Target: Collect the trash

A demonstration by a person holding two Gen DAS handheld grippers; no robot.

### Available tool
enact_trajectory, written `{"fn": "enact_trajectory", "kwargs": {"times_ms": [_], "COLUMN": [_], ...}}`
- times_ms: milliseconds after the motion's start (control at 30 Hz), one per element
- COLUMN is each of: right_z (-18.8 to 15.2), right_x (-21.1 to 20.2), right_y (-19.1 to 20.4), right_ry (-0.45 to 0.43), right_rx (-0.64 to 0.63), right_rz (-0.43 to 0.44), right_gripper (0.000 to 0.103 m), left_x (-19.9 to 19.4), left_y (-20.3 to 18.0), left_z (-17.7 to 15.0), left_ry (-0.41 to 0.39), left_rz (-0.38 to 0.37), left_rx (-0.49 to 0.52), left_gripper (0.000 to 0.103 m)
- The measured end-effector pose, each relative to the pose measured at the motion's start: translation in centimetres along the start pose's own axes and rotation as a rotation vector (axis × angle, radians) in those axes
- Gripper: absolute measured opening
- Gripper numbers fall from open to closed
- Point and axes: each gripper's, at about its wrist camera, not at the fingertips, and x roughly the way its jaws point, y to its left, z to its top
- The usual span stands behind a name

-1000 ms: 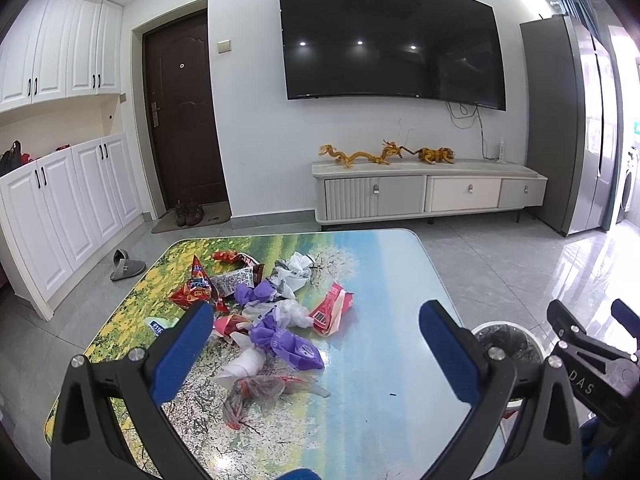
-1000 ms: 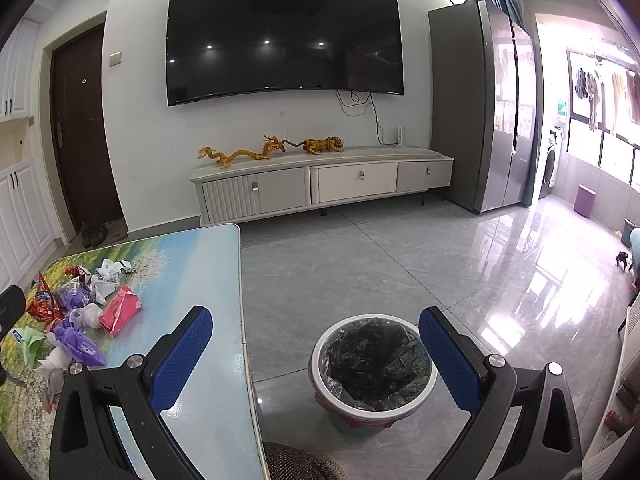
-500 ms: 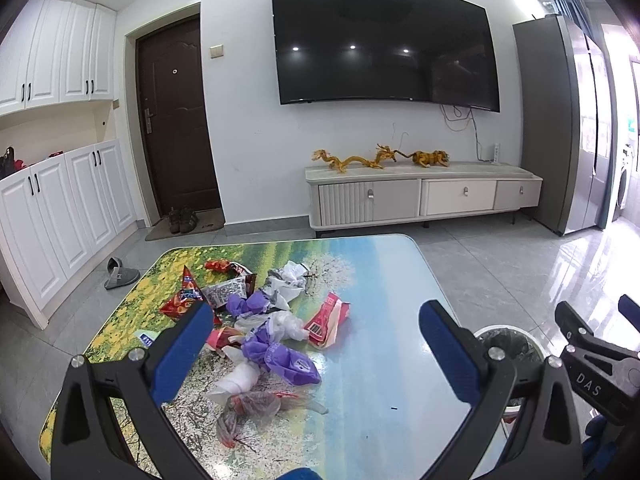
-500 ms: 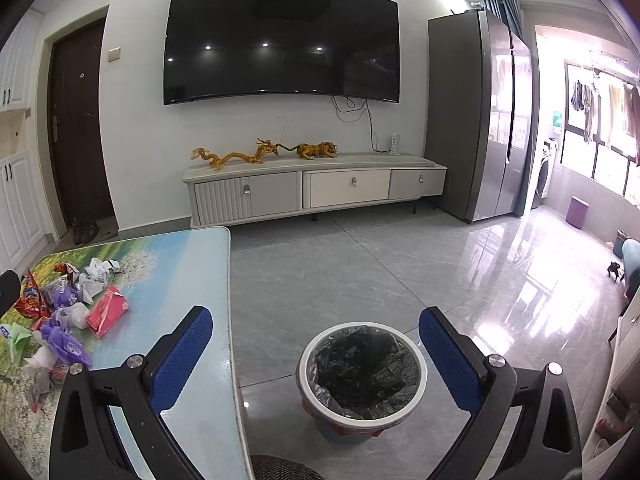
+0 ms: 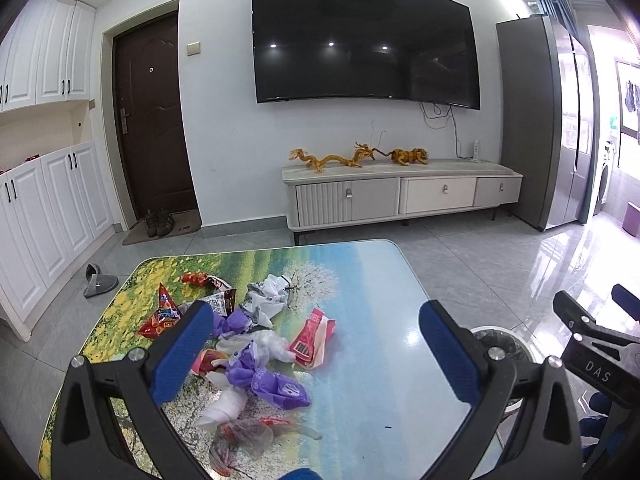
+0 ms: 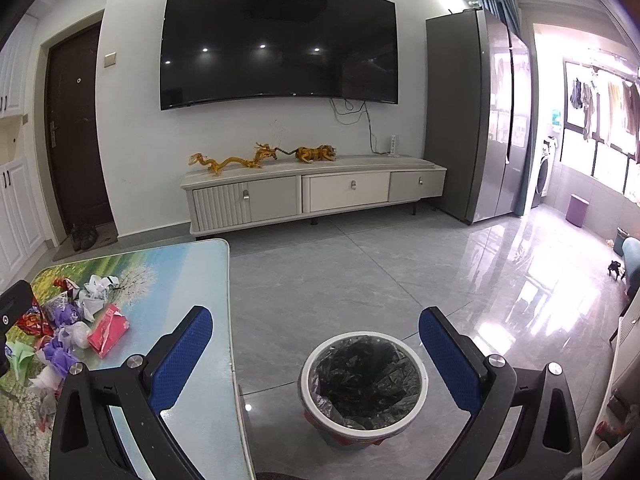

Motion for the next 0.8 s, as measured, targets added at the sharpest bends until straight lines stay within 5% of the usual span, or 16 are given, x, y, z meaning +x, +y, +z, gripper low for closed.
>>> {"fn": "enact_trajectory", "kwargs": {"times_ms": [800], "right_z": [-0.4], "right_x": [6.3], "right_y": [-0.6], "right_ry": [0.143], "right_rx": [-0.028], "right_rz": [0.014], "right_gripper": [0.103], "left_x": [7.7], "left_y": [-2.9], "left_z": [0.5], "left_ry": [0.15], "left_rz": [-0.057], "left_rx": [0.03], "left_gripper": [0.103]}}
